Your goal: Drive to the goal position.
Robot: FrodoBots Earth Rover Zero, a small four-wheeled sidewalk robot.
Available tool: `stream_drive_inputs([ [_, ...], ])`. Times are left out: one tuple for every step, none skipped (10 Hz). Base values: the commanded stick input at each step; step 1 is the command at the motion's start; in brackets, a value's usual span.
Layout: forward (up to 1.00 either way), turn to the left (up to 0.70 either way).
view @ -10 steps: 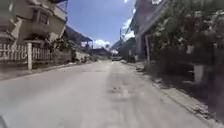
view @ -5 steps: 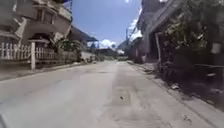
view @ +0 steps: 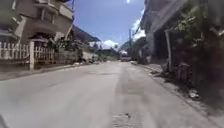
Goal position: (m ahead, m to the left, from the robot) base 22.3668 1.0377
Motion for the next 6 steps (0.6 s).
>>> stream_drive_inputs([
  [0.85,0.09],
  [0.85,0.06],
  [0.85,0.06],
  [0.85,-0.09],
  [0.85,-0.34],
  [0.85,-0.34],
])
